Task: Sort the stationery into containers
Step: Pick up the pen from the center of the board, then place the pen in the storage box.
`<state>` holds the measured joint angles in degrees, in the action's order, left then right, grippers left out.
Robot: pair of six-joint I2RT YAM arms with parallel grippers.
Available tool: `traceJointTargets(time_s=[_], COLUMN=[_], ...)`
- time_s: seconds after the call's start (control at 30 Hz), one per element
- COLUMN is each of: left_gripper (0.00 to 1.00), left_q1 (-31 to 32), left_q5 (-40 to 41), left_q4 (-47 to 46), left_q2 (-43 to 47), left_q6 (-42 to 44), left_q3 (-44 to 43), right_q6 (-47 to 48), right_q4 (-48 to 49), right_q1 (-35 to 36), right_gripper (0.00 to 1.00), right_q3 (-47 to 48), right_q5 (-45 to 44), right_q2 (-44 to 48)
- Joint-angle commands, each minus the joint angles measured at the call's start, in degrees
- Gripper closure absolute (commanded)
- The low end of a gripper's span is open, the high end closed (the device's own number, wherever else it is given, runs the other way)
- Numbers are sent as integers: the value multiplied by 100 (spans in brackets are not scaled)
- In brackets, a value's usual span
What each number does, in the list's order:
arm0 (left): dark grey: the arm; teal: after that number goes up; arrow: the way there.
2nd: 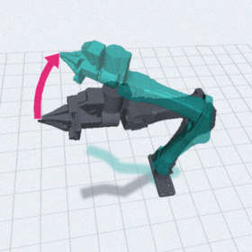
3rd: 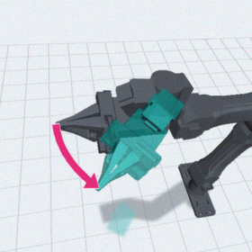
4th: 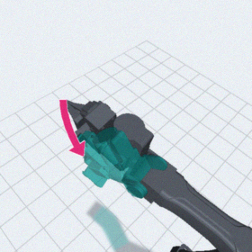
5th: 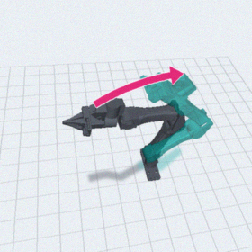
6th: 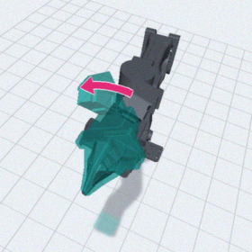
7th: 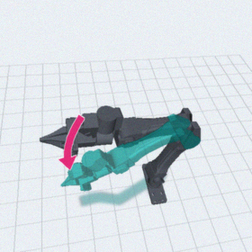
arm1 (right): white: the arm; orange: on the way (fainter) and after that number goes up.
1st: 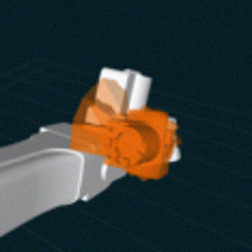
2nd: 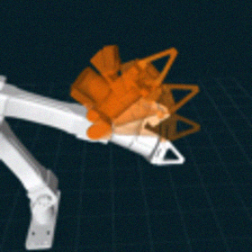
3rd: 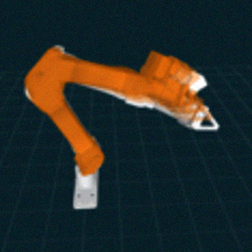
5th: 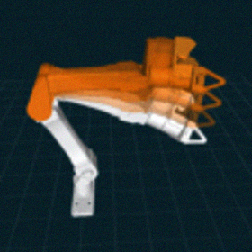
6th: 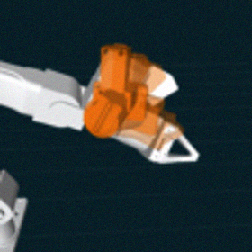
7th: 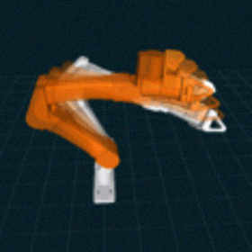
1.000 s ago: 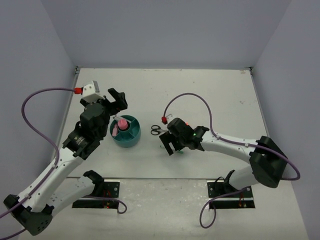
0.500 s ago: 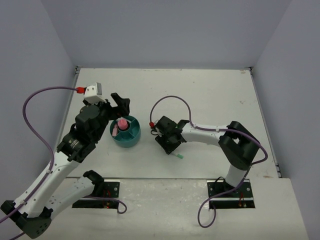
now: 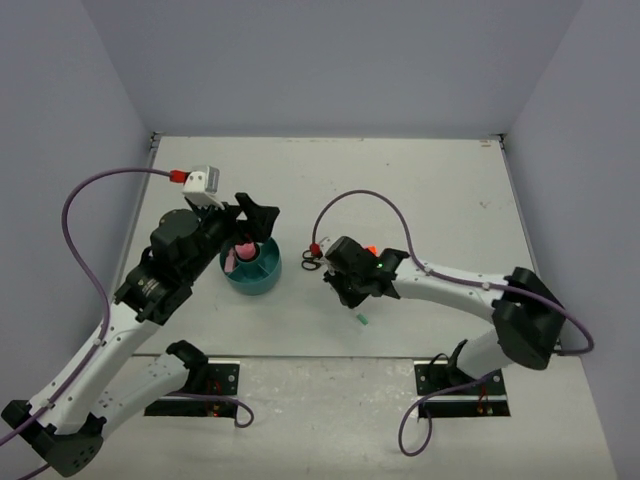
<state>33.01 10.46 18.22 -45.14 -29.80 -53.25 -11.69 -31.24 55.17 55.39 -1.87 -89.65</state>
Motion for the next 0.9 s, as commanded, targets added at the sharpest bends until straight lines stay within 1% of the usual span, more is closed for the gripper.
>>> traceJointTargets(time_s=[0.0,0.07,0.1,0.17,0.23,0.27,0.3,0.37,0.43,0.47,0.53,0.6,0.67,0.7,0.73,0.77,0.87], left_gripper=[0,0,0,0,0,0,0,0,0,0,3,15,23,30,34,37,39], left_q1=[-31,-31,-31,-31,-10,24,80,370,490,672,865,1002,1040,1053,1064,1075,1067], left_q5=[-1741,-2343,-2899,-3524,-4511,-4842,-4903,-5118,-5089,-5089,-5081,-5050,-5041,-5032,-5035,-5056,-5099], left_q4=[-693,-968,-1335,-1884,-3053,-3541,-3632,-4122,-4233,-4347,-4427,-4390,-4372,-4352,-4336,-4329,-4256], left_q2=[-172,-380,-431,-545,-735,-845,-929,-1218,-1314,-1450,-1591,-1740,-1794,-1821,-1835,-1842,-1858], left_q6=[-100,-236,-302,-474,-832,-1064,-1192,-1291,-1280,-1269,-1226,-1195,-1195,-1192,-1184,-1176,-1146], left_q3=[-64,-10,120,308,698,768,838,871,840,795,719,612,572,562,567,579,594], right_q6=[-55,-35,6,27,78,72,56,31,28,68,79,79,88,92,94,90,115], right_q4=[844,1153,1480,1870,2362,2507,2534,2688,2684,2582,2458,2433,2434,2429,2432,2438,2445], right_q1=[11,11,11,11,2,2,2,2,4,10,11,11,11,11,11,10,11], right_gripper=[100,100,100,100,100,100,100,100,100,100,100,100,100,100,100,100,100], right_q3=[-111,-342,-434,-668,-1050,-1181,-1205,-1321,-1307,-1222,-1134,-1129,-1157,-1169,-1185,-1198,-1229], right_q5=[363,581,858,986,1282,1351,1364,1441,1492,1509,1482,1431,1360,1333,1322,1284,1186], right_q2=[1439,1972,2196,2661,3403,3712,3770,4212,4366,4429,4486,4580,4635,4696,4747,4792,4876])
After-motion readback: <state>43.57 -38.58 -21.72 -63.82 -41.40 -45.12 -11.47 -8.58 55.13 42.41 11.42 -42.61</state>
